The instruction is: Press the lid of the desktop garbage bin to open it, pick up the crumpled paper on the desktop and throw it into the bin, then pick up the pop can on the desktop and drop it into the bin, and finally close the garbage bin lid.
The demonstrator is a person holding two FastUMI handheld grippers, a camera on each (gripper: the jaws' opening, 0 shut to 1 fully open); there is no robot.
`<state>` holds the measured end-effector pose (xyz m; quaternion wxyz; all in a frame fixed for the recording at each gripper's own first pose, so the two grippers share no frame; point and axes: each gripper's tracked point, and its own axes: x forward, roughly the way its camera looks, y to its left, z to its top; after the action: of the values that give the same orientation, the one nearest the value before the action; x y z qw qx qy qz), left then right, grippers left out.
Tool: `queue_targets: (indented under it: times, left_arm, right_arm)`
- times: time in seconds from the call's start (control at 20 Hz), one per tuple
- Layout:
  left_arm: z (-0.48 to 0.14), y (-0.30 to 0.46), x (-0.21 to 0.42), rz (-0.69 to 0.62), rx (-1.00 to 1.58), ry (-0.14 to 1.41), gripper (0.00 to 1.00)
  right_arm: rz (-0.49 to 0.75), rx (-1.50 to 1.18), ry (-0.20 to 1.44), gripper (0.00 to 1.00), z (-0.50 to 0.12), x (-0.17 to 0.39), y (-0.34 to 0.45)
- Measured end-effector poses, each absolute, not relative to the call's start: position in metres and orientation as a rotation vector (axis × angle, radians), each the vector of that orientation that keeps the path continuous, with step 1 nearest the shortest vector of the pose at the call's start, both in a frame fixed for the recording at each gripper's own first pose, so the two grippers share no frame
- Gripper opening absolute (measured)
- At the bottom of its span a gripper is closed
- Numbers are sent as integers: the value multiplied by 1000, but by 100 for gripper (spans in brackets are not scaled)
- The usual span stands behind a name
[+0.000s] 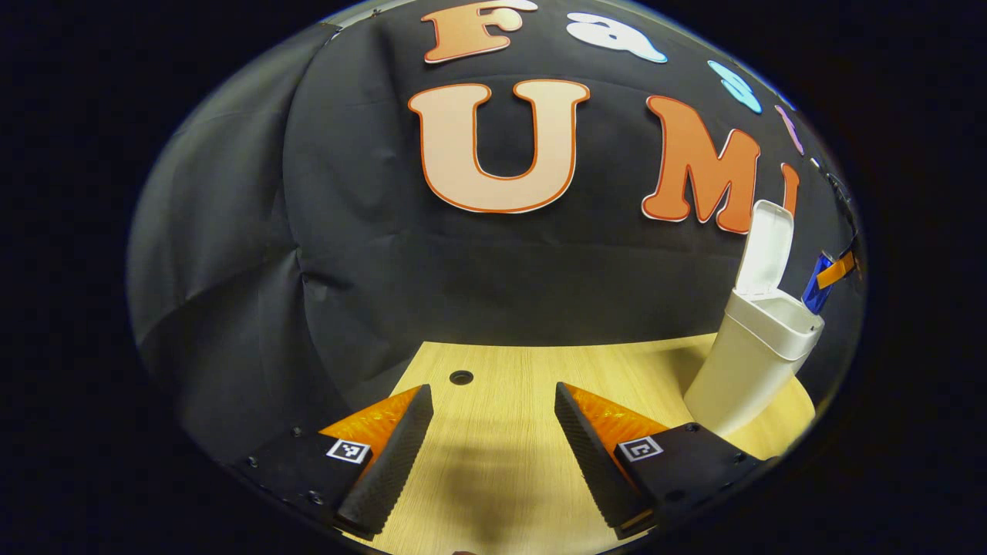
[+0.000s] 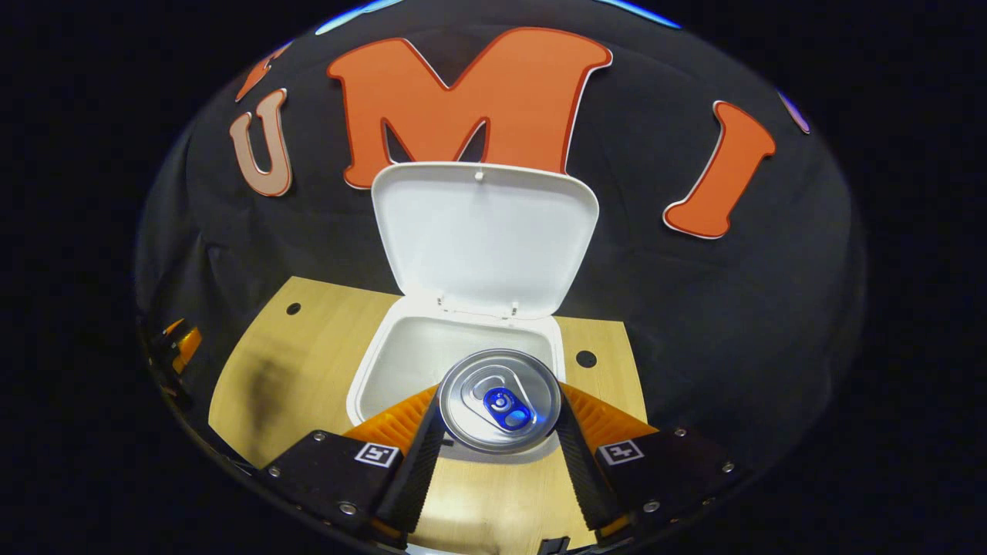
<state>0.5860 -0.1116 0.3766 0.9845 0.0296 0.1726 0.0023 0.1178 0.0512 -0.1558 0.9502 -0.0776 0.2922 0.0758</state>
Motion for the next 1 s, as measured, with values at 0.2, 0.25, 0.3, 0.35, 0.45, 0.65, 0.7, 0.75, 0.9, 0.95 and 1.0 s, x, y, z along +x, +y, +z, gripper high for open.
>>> queue_targets:
  times: [0.2,0.25,0.3,0.35,0.45,0.65,0.7,0.75,0.9,0.95,1.0]
  left_arm:
    - [370,-114,591,6,50,362,100]
    - [367,-116,593,3,48,367,100]
    - [366,-117,594,2,48,372,100]
    - [365,-119,598,0,51,374,100]
    - [365,-124,604,-6,58,373,100]
    - [366,-130,610,-19,66,365,100]
    - [366,-131,612,-22,68,363,100]
    - [366,-132,613,-26,69,361,100]
    - [366,-137,616,-38,67,359,100]
    - [366,-139,617,-43,66,359,100]
    - [365,-140,618,-48,64,359,100]
  right_arm:
    - [151,-128,658,77,-165,113,50]
    - [148,-120,660,82,-166,111,49]
    - [148,-110,657,85,-165,112,49]
    - [151,-95,652,88,-165,113,48]
    - [163,-63,644,98,-161,115,51]
    - [172,-36,620,98,-155,117,53]
    - [172,-38,611,98,-152,117,52]
    - [170,-37,604,98,-149,117,51]
    - [152,-30,573,98,-133,118,47]
    - [147,-27,562,98,-125,119,47]
    - [142,-26,551,98,-115,121,47]
